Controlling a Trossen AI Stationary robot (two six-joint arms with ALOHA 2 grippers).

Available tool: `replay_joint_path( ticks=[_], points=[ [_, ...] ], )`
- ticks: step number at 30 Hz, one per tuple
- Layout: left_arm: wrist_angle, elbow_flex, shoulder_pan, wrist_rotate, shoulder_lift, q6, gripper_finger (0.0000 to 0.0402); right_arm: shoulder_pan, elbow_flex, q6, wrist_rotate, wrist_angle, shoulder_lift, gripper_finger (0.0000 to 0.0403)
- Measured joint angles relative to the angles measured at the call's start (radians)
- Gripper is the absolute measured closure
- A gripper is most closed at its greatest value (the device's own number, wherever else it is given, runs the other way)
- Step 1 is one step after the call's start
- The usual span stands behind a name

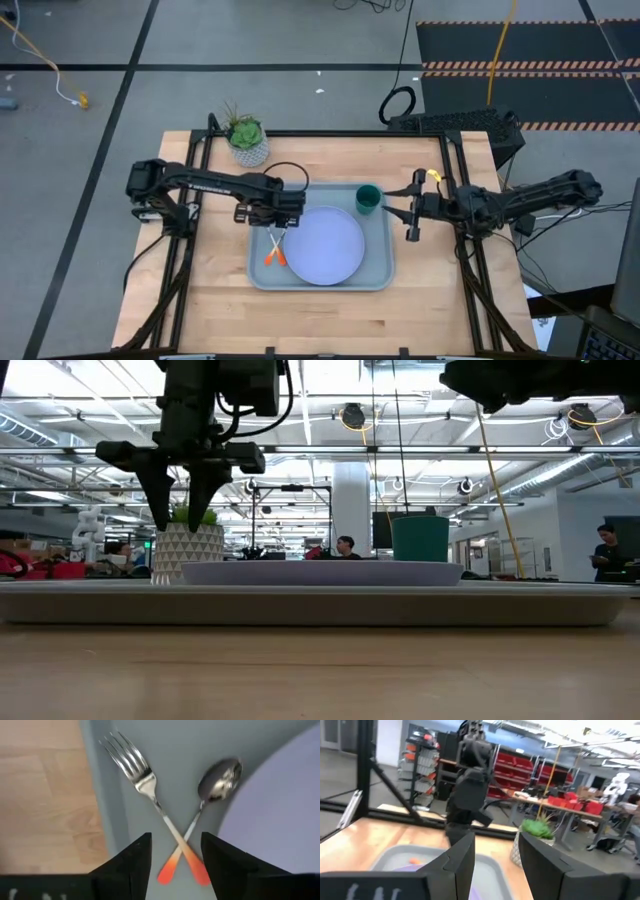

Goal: Pick and place plate/cup/fork/spoon on tray
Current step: Put the orange fork to the left of the orange spoon on the blue tray

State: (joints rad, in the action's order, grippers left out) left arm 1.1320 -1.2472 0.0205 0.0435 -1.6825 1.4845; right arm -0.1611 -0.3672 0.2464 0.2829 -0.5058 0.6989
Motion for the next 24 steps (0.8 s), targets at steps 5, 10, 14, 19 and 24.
replay_joint_path(
  ticks=[5,10,14,19,24],
  points=[
    [0.002,0.010,0.016,-0.031,0.001,0.081,0.0242,-0.039,0.000,-0.051,0.000,0.091,-0.050,0.0259],
    [-0.070,0.056,0.019,-0.030,0.002,0.161,0.0268,-0.093,0.000,-0.104,-0.001,0.171,-0.092,0.0259],
    [-0.118,0.098,0.017,0.016,0.000,0.222,0.0286,-0.138,0.000,-0.131,0.000,0.236,-0.114,0.0259],
    [-0.147,0.135,0.012,0.017,0.000,0.359,0.0301,-0.180,0.000,-0.162,0.001,0.273,-0.123,0.0259],
    [-0.155,0.140,0.013,0.023,0.000,0.404,0.0304,-0.212,0.000,-0.174,0.002,0.286,-0.123,0.0259]
  ],
)
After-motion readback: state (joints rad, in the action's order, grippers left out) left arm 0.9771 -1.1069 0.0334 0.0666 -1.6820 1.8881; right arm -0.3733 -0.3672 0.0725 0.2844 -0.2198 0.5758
